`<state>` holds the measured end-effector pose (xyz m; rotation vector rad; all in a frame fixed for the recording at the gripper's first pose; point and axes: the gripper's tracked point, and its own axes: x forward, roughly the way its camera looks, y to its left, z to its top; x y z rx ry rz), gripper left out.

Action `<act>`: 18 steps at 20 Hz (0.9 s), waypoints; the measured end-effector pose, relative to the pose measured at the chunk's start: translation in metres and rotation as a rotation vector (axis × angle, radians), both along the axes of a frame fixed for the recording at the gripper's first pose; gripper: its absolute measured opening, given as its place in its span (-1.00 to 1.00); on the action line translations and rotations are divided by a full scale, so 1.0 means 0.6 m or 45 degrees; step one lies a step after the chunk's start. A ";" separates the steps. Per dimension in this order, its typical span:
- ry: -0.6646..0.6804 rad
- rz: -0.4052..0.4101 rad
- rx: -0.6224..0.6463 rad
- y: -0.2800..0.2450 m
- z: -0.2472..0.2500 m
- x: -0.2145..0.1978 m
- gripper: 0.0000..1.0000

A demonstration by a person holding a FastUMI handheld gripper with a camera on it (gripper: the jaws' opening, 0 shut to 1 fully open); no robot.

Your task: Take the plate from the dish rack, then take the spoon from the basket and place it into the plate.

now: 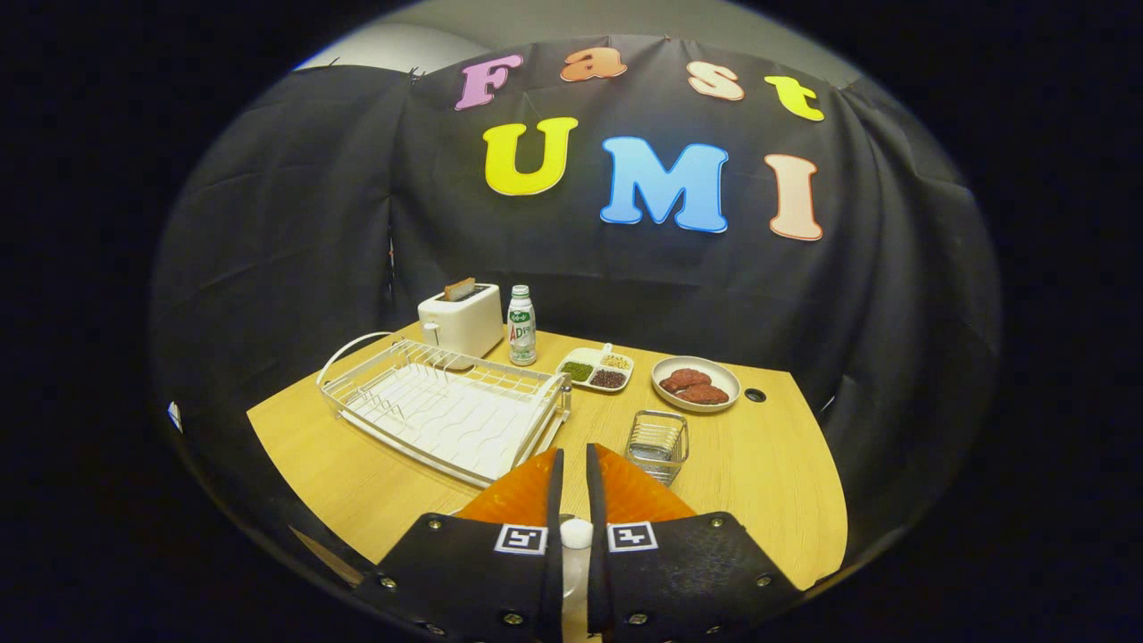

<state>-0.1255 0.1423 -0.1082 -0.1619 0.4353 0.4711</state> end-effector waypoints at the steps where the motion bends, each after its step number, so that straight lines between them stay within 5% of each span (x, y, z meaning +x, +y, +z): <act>1: 0.021 0.013 -0.007 0.009 -0.010 -0.003 -0.79; 18: 0.194 0.226 -0.048 0.118 -0.073 -0.018 -0.79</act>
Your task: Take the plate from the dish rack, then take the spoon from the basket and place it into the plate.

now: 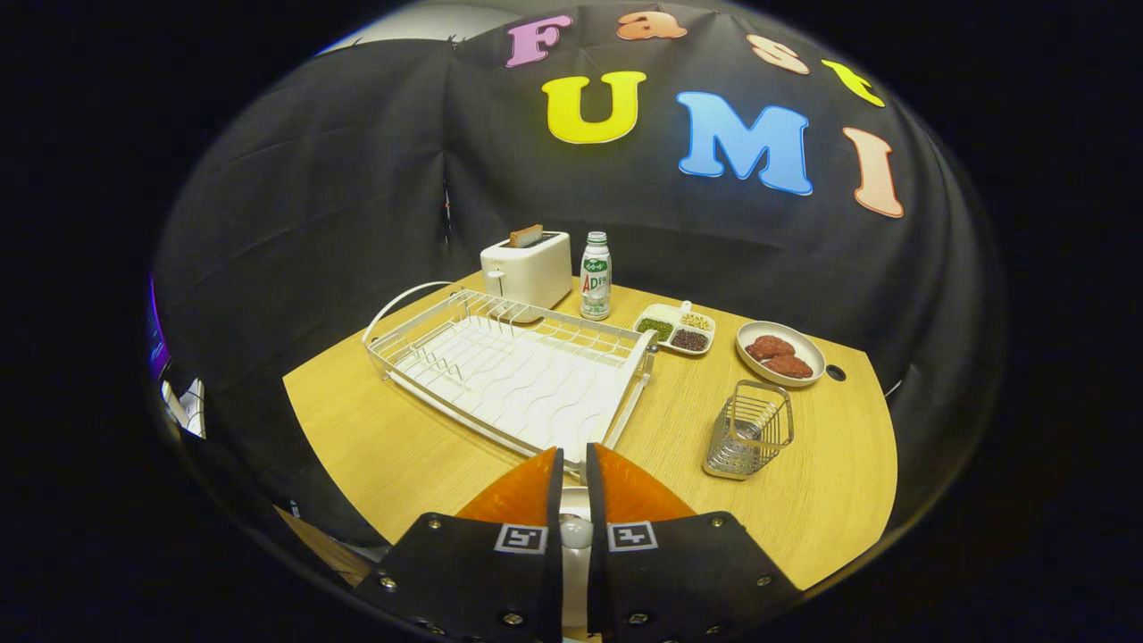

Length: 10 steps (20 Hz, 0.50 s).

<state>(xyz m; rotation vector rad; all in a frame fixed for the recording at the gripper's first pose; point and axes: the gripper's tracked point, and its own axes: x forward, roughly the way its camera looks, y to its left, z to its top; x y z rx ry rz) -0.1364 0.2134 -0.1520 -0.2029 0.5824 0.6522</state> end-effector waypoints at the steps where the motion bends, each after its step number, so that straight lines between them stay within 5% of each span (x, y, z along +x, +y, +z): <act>1: 0.005 0.008 0.000 0.003 -0.001 -0.001 -0.79; 10: 0.038 0.079 -0.030 0.028 -0.020 -0.006 -0.79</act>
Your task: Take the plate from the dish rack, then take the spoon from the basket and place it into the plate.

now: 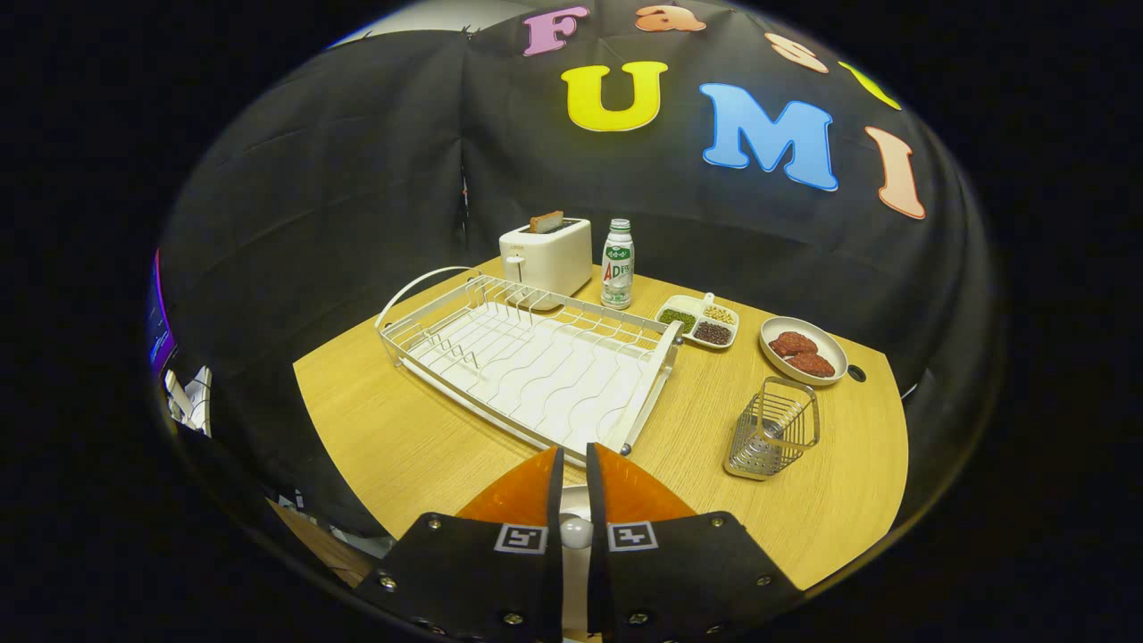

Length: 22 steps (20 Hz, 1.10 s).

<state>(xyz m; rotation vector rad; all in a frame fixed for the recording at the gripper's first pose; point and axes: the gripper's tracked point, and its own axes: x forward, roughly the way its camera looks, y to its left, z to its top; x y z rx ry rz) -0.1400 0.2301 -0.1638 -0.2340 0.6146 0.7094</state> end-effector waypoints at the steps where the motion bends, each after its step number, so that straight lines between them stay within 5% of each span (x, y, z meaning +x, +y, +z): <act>1: 0.000 0.007 -0.005 0.001 -0.004 0.000 -0.79; 7: 0.013 0.032 -0.028 0.004 -0.025 -0.002 -0.79; 22: 0.025 -0.161 -0.014 -0.074 -0.018 0.036 -0.55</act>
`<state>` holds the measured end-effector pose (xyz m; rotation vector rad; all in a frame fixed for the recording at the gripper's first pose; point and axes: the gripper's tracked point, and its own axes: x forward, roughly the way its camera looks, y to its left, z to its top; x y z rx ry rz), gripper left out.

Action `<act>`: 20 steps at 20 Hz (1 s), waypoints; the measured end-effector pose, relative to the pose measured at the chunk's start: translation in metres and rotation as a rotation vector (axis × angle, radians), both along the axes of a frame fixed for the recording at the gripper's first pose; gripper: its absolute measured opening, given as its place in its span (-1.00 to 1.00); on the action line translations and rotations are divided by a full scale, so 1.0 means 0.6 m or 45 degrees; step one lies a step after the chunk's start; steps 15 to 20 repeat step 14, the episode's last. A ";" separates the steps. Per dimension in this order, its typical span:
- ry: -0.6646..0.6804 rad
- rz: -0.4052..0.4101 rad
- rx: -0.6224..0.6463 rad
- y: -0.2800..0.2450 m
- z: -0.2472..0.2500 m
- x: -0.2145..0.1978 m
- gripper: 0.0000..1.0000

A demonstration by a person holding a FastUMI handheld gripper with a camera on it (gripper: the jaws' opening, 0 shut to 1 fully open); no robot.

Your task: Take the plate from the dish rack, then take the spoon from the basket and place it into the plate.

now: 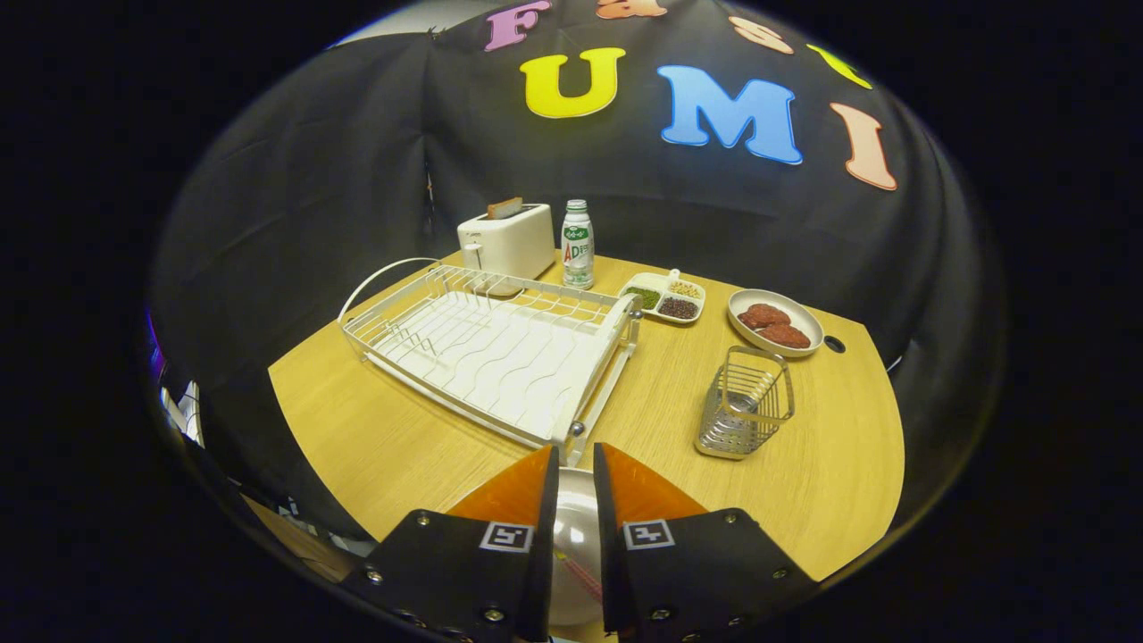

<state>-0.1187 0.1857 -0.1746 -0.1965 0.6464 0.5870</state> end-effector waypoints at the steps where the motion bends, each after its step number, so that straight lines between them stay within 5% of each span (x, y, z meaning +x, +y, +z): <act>1: -0.019 -0.020 -0.001 -0.011 0.009 0.006 -0.55; 10: -0.509 -0.330 0.202 -0.121 0.279 0.099 -0.55; 11: -0.559 -0.326 0.248 -0.123 0.308 0.102 -0.38; 13: -0.624 -0.350 0.284 -0.135 0.348 0.107 0.95; 20: -0.652 -0.363 0.283 -0.144 0.362 0.111 0.94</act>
